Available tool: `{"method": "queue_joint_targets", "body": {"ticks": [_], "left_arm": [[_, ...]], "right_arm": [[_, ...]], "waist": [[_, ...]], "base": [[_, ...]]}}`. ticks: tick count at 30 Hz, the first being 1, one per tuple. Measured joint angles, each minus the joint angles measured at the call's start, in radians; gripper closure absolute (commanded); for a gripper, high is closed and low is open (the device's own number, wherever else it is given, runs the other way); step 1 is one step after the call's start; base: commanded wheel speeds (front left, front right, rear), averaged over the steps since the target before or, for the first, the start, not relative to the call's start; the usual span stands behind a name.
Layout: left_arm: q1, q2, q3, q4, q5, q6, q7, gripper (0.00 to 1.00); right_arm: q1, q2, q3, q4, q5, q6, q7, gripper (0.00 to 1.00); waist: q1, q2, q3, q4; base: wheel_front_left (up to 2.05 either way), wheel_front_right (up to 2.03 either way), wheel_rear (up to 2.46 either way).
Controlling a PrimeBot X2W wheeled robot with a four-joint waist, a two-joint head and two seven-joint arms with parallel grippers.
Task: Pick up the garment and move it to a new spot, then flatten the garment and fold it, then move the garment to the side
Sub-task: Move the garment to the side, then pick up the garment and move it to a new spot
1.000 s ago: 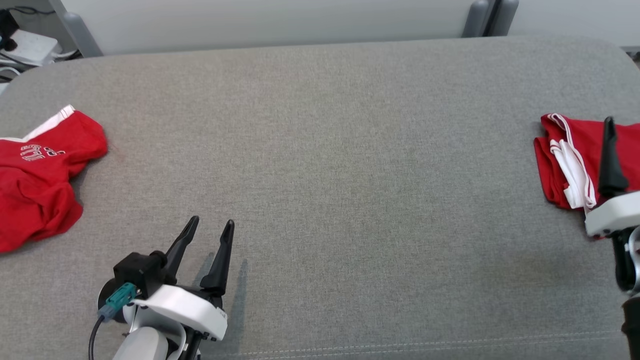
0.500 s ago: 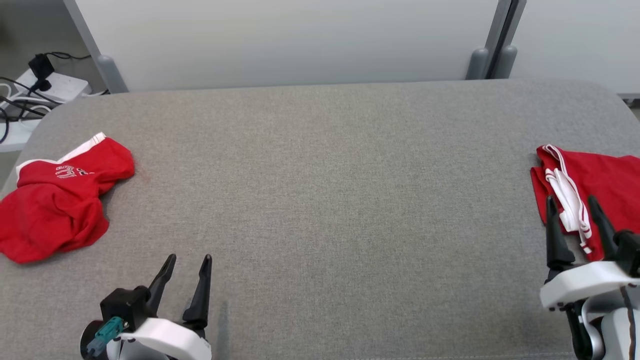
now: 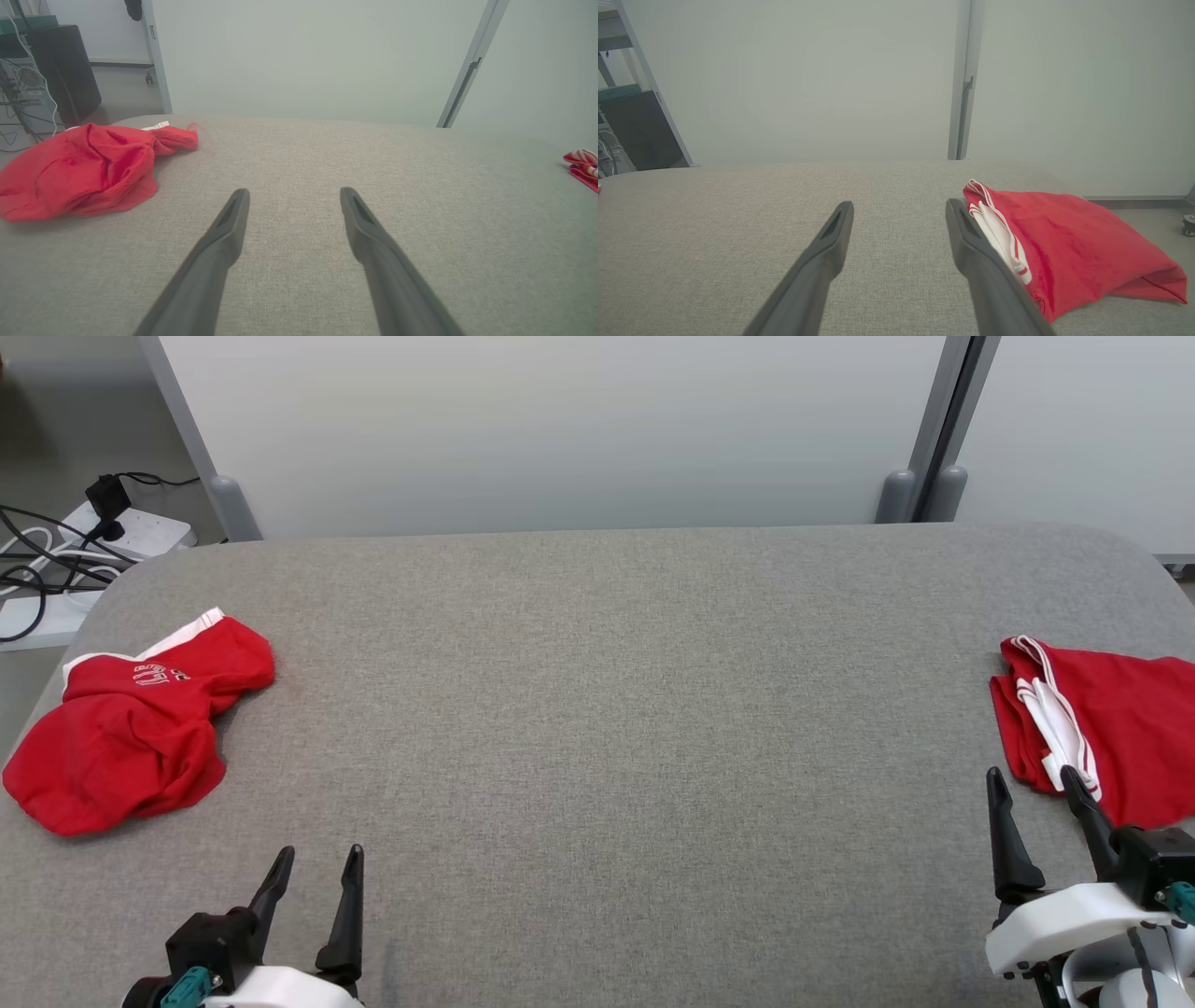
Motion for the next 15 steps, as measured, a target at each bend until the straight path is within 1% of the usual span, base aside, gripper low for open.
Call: {"method": "queue_joint_targets", "body": {"ticks": [5,9,15], "left_arm": [[0.014,-0.007,0.024,-0.022,0.028,0.0,0.0,0.0],[0.014,-0.025,0.036,-0.026,0.034,0.0,0.0,0.0],[0.026,-0.026,0.045,-0.026,0.043,-0.005,0.0,0.0]], "right_arm": [[0.011,0.0,-0.001,-0.005,0.0,0.0,0.0,0.0],[0.017,0.004,-0.002,-0.006,-0.001,0.0,0.0,0.0],[0.017,0.008,-0.003,-0.006,-0.002,0.0,0.0,0.0]], "waist": [[0.0,0.0,-0.008,0.0],[0.0,0.0,-0.011,0.001],[0.0,0.0,-0.009,0.007]], "base": [[0.0,0.0,0.0],[0.0,0.0,0.0],[0.0,0.0,0.0]]}}
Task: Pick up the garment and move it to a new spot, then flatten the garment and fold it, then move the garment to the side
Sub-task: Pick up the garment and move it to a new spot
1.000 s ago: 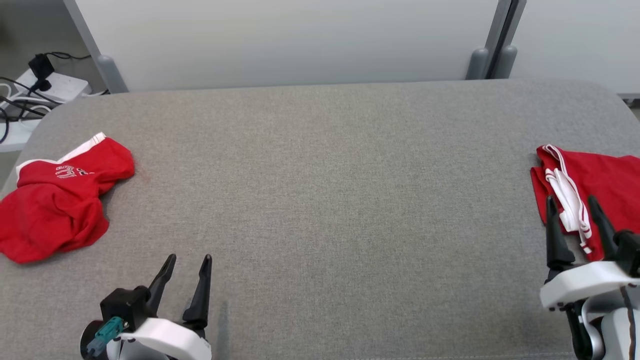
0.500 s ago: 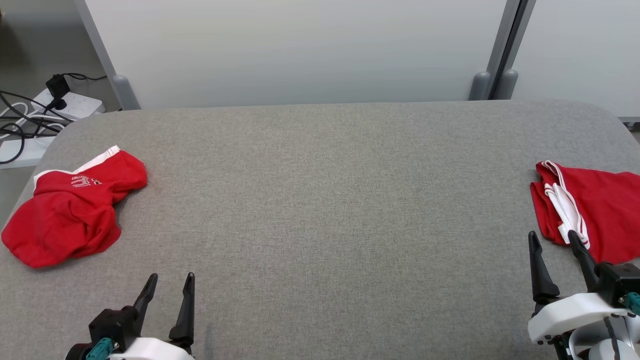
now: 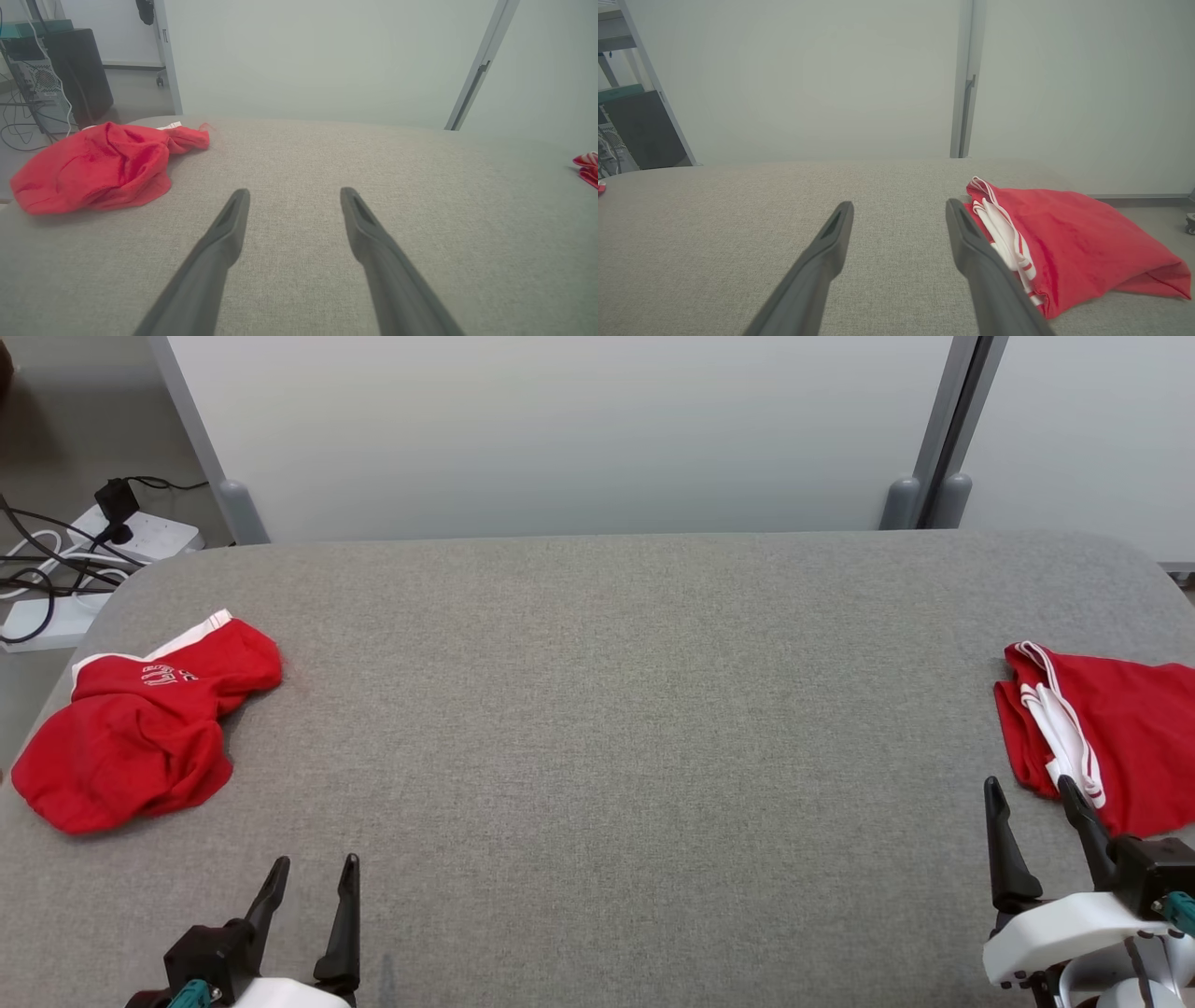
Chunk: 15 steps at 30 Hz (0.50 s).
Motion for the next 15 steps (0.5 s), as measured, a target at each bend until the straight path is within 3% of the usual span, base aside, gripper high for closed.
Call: {"method": "queue_joint_targets", "body": {"ticks": [8,15], "left_arm": [[0.004,-0.005,0.018,0.002,0.0,-0.004,0.0,0.0],[0.004,-0.006,0.053,0.001,0.0,-0.004,0.0,0.0]], "right_arm": [[0.0,0.006,0.052,-0.005,0.005,0.0,0.0,0.0],[-0.004,0.019,0.156,0.003,0.023,0.0,0.0,0.0]], "waist": [[0.0,0.0,0.013,0.031],[0.0,0.0,0.022,0.117]], "base": [[0.0,0.0,0.0],[0.0,0.0,0.0]]}}
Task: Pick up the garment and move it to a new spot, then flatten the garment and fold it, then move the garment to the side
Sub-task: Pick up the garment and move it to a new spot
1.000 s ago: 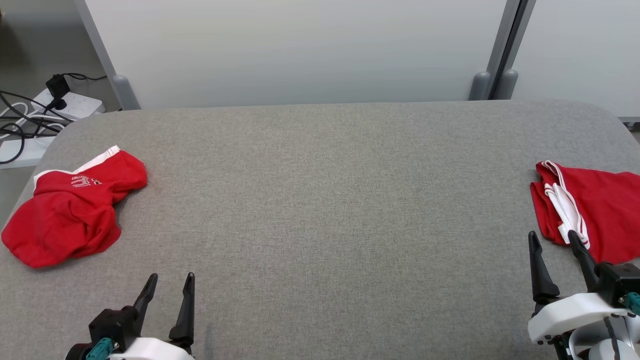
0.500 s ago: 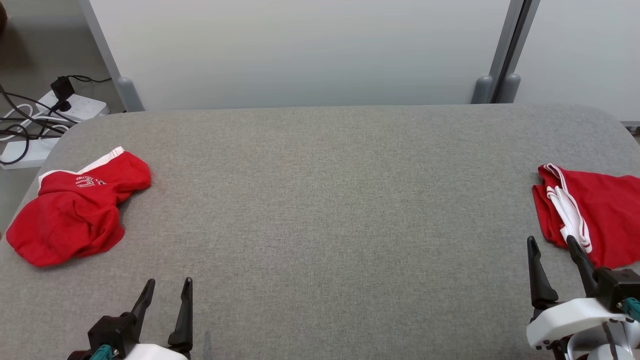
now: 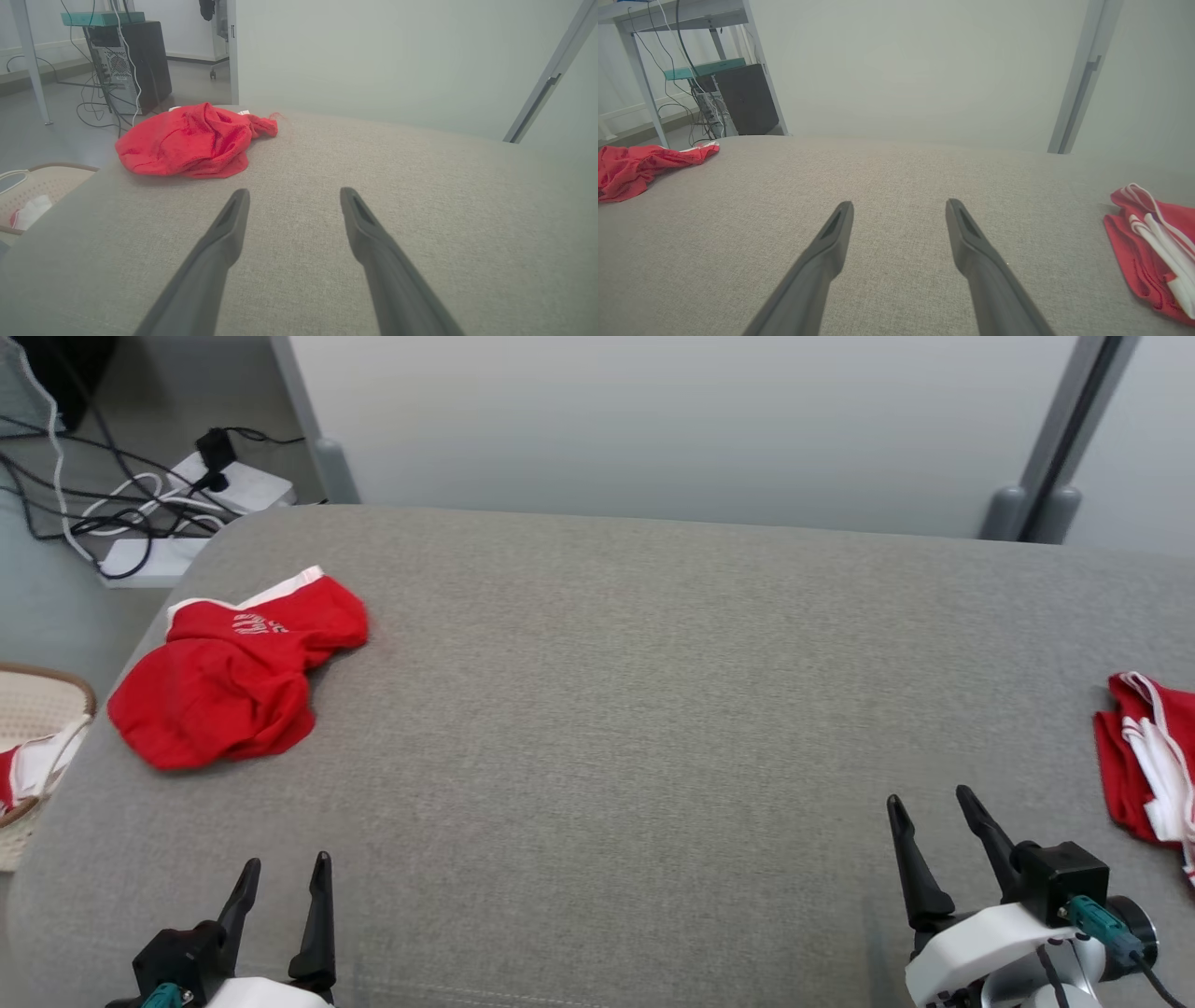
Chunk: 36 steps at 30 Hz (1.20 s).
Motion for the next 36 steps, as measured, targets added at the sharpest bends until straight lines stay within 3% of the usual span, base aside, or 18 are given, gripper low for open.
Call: {"method": "queue_joint_targets", "body": {"ticks": [20,29,36], "left_arm": [[0.0,-0.002,0.083,0.009,-0.021,0.009,0.0,0.0],[-0.053,-0.001,0.109,0.057,-0.071,-0.006,0.0,0.0],[-0.251,0.123,0.014,0.15,-0.137,-0.01,0.0,0.0]], "right_arm": [[-0.085,-0.008,0.07,0.03,0.007,0.0,0.0,0.0],[-0.11,-0.032,0.073,0.029,0.004,0.0,0.0,0.0],[-0.162,-0.06,0.056,0.015,-0.019,0.0,0.004,0.0]], "waist": [[0.0,0.0,0.055,0.34],[0.0,0.0,0.107,0.325],[0.0,0.0,0.172,0.278]], "base": [[0.0,0.0,0.0],[0.0,0.0,0.0],[0.0,0.0,0.0]]}}
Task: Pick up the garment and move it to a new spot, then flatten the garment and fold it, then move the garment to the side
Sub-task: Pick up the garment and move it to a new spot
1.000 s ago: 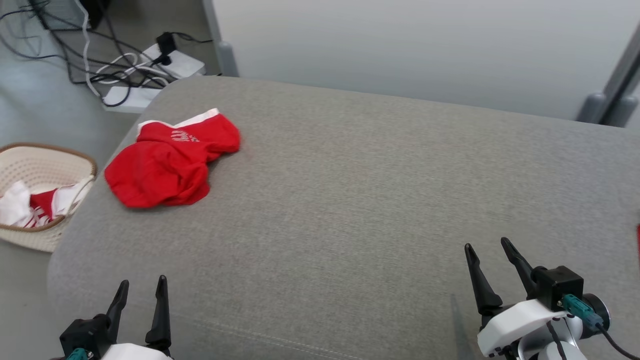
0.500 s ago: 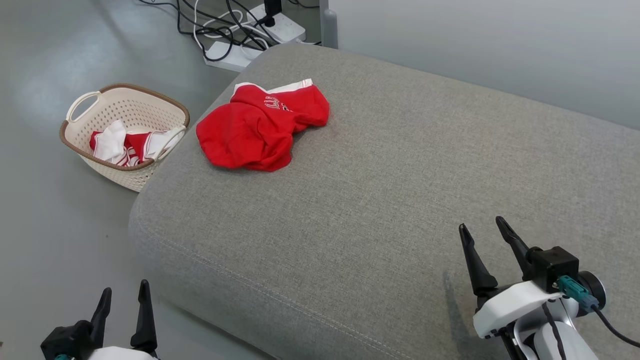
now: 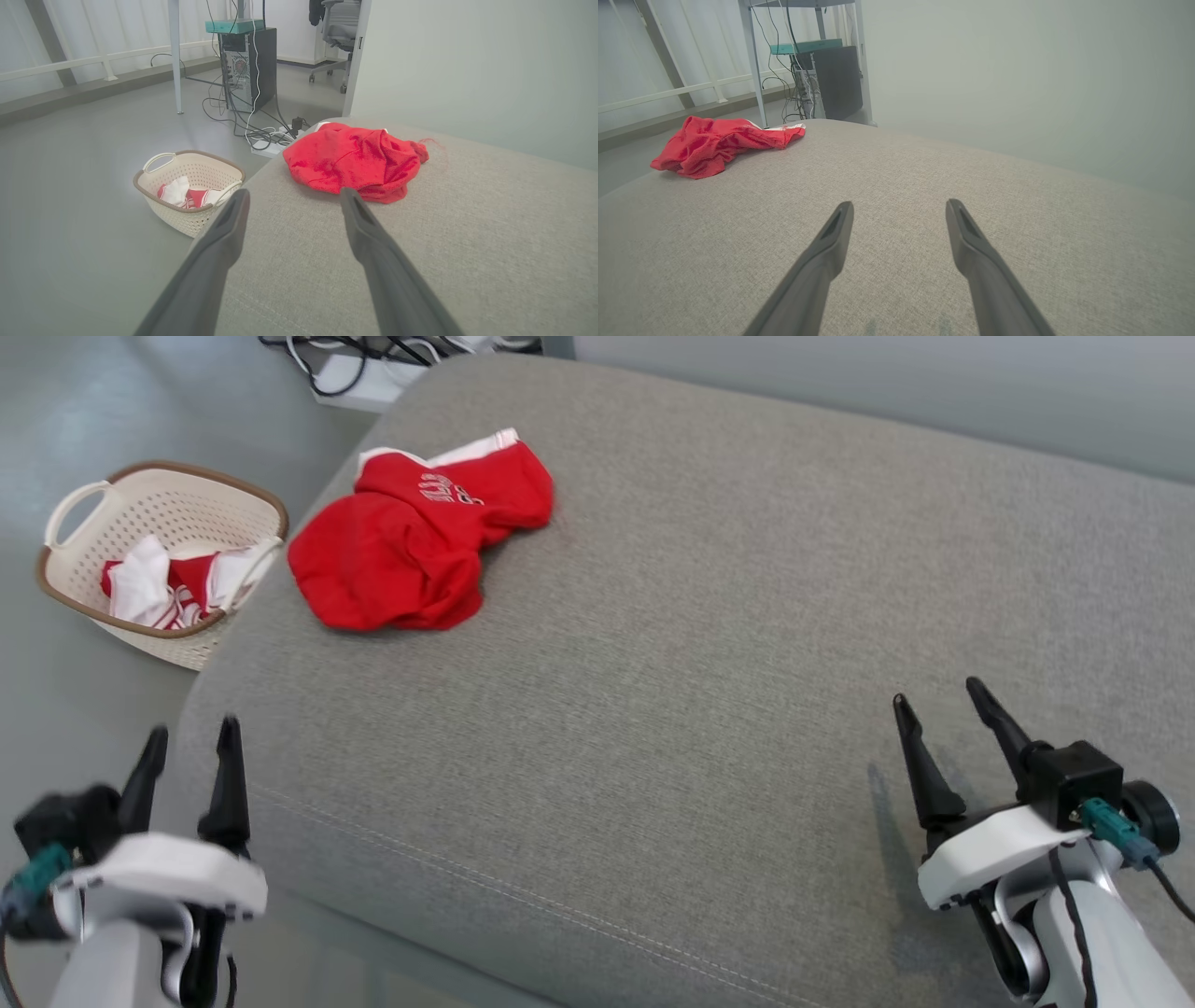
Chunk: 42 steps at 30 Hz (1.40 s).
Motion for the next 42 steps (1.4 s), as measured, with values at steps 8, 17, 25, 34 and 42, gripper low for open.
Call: {"method": "queue_joint_targets", "body": {"ticks": [8,17,25,34,42], "left_arm": [[-0.223,0.131,-0.156,0.122,-0.171,0.0,0.011,0.0],[-0.338,0.189,-0.207,0.268,-0.319,0.0,0.016,0.0],[-0.369,0.195,-0.206,0.357,-0.379,0.0,0.007,0.0],[-0.404,0.186,-0.098,0.295,-0.385,0.0,0.003,0.0],[-0.404,0.166,0.008,0.334,-0.314,0.02,0.0,0.0]], "right_arm": [[-0.042,-0.023,-0.008,-0.05,-0.027,0.0,0.036,0.0],[-0.068,-0.035,-0.018,-0.098,-0.037,0.0,0.058,0.0],[-0.067,-0.044,-0.041,-0.139,-0.037,0.0,0.082,0.0],[-0.065,-0.05,-0.047,-0.186,-0.037,0.0,0.101,0.0],[-0.065,-0.037,-0.043,-0.188,-0.037,0.0,0.105,0.0]], "waist": [[0.0,0.0,0.098,-0.073],[0.0,0.0,0.18,-0.184],[0.0001,0.0,0.222,-0.266],[0.0,0.0,0.255,-0.324],[0.0,0.0,0.271,-0.374]], "base": [[0.0,0.0,0.0],[0.0,0.0,0.0],[0.0,0.0,0.0],[0.0,0.0,0.0],[0.0,0.0,0.0]]}}
